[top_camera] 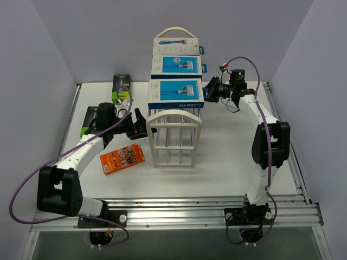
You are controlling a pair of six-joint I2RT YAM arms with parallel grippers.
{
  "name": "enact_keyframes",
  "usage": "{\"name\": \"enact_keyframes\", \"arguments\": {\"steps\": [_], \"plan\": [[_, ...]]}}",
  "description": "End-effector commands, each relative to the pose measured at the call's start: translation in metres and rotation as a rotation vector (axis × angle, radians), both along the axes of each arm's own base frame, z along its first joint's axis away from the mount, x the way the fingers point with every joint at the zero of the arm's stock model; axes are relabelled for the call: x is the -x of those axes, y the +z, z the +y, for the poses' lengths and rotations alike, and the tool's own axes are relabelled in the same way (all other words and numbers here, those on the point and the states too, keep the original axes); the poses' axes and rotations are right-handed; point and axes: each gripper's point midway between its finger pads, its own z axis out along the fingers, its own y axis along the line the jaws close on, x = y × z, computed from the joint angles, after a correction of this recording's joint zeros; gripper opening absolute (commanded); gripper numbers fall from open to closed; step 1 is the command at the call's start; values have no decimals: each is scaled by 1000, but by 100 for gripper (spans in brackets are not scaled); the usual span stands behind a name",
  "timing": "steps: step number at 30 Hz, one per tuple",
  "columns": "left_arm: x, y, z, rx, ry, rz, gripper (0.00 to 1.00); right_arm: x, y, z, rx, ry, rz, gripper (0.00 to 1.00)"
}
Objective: Place and organize the shaving razors onto the shelf
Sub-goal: Place the shaving razor onto shelf
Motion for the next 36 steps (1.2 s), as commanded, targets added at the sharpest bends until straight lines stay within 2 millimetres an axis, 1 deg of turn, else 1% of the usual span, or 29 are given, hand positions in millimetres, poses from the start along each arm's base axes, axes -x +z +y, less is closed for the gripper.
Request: {"name": "enact_keyframes", "arguments": {"steps": [1,4,5,9,12,16,18,19,21,23,25,27,28,29,30,31,32,33,35,36], "plan": [[-5,21,-5,21,-30,-73,94,-4,13,-1,-15,21,-40,0],[-6,22,-4,22,-26,-76,94,-6,12,0,-17,19,-40,0],[-5,22,-5,23,-29,-76,94,-6,12,0,-19,20,-40,2],[-5,22,-5,23,-31,-74,94,-7,14,1,-29,20,-44,2],[-6,22,-5,24,-29,-76,94,-7,18,2,-46,27,-50,6],[-6,22,-5,26,-29,-73,94,-8,21,2,-52,26,-55,19],[-5,22,-5,28,-31,-73,94,-8,23,2,-54,25,-58,22],[-6,23,-5,27,-30,-75,94,-8,23,1,-53,24,-61,26],[-5,23,-5,29,-31,-73,94,-8,24,1,-56,23,-60,29],[-6,23,-5,28,-30,-75,94,-8,24,2,-55,25,-64,35],[-6,23,-5,28,-30,-76,94,-8,27,0,-57,21,-70,38],[-6,23,-5,28,-30,-73,94,-8,31,-2,-60,16,-82,43],[-6,23,-5,28,-28,-75,94,-7,33,-3,-61,16,-86,59],[-6,23,-5,28,-30,-76,94,-6,35,-4,-66,19,-90,68],[-6,23,-5,27,-31,-82,94,-4,41,-9,-78,16,-93,74],[-6,25,-4,25,-29,-86,94,-1,39,-12,-93,16,-79,81],[-6,25,-4,21,-29,-91,94,0,53,-16,-112,18,-128,95],[-7,26,-3,15,-23,-98,94,-1,56,-26,-123,-4,-135,100],[-8,25,-1,-1,-11,-102,94,2,58,-35,-150,-24,-134,100],[-8,27,0,-3,-10,-110,94,6,63,-37,-160,-16,-141,100]]}}
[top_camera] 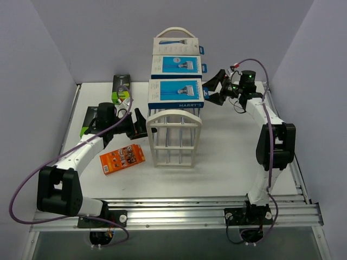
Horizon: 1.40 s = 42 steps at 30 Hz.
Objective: Place and organize the shaving razors onto the shelf
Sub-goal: Place the shaving razor onto shelf, then grab a shaving razor with the right arm
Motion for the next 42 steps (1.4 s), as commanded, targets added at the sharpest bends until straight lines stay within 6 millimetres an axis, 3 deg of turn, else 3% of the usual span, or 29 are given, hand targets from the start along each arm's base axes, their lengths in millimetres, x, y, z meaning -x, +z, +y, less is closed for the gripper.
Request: {"name": "enact_keyframes", "arguments": {"steps": [1,5,8,12,13,15,19,23,26,33,38,42], "plan": [[-8,26,0,-5,-5,-105,94,11,50,-27,-62,-15,-121,100],[-10,26,4,-23,9,-115,94,21,55,-41,-56,-51,-148,100],[-10,23,10,-79,27,-123,94,30,39,-53,11,-111,-132,100],[-23,14,35,-235,159,-136,94,41,3,-71,165,-226,-75,100],[-21,9,41,-271,182,-115,94,48,-15,-73,172,-240,-48,100],[-29,3,56,-349,252,-107,94,59,-25,-72,163,-248,-29,100],[-34,-17,87,-510,355,-29,94,86,-64,-66,136,-219,34,100],[-39,-24,123,-696,439,-15,94,106,-85,-63,152,-179,40,100],[-40,-16,141,-772,467,-40,94,119,-101,-62,171,-149,40,100],[-23,-35,162,-863,423,49,94,127,-110,-64,209,-147,35,100],[-25,-50,173,-898,433,98,94,132,-113,-67,233,-176,34,100],[-35,-71,153,-838,331,99,94,134,-115,-69,263,-181,40,100]]}}
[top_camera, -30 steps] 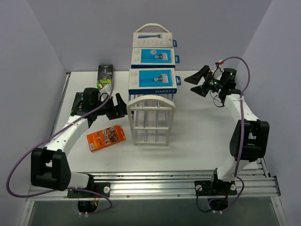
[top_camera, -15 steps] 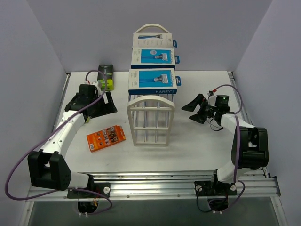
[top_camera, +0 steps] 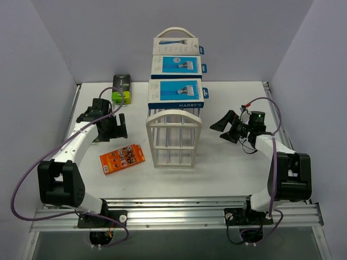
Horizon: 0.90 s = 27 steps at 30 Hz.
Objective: Place and organize the shaving razors onto the shelf
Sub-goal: Grab a shaving razor with the right arm
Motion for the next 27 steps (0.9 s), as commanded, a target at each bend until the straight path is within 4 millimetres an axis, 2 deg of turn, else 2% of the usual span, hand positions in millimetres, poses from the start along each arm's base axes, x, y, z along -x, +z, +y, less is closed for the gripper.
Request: {"name": "enact_keyframes", "arguments": {"steps": [1,5,10,15,19,23,27], "plan": [[-14,-2,-11,36,-68,-18,94,0,8,-1,44,4,-52,100],[-19,-18,-11,29,-84,13,94,-1,8,1,44,9,-52,100],[-18,-50,2,-38,-33,122,94,2,10,3,38,15,-54,100],[-11,-86,3,-47,-10,236,95,11,15,6,78,23,-55,100],[-9,-90,0,-37,-13,262,95,24,16,7,98,19,-66,100],[-12,-74,-8,7,-39,186,95,41,4,8,91,26,-37,100],[-8,-75,-17,17,-78,189,95,57,-3,9,91,35,-26,100]]}}
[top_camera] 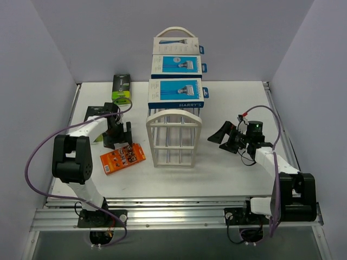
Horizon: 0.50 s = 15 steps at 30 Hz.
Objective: Place and organize the shaving razors onto the shelf
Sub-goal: Grab a shaving razor with the right arm
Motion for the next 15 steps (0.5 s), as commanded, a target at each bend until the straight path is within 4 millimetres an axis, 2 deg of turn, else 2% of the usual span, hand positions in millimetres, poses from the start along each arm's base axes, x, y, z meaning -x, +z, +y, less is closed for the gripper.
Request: {"name": "enact_keyframes", "arguments": {"steps": [1,6,12,15], "plan": [[-7,12,-14,32,-49,-58,96,15,-2,0,14,16,-4,100],[-3,-3,-16,6,-52,-1,96,20,8,-1,30,21,-37,100],[-8,-5,-1,-3,24,-3,100,21,8,1,14,27,-36,100],[-14,-4,3,106,76,-15,83,22,5,3,3,28,-29,100]]}}
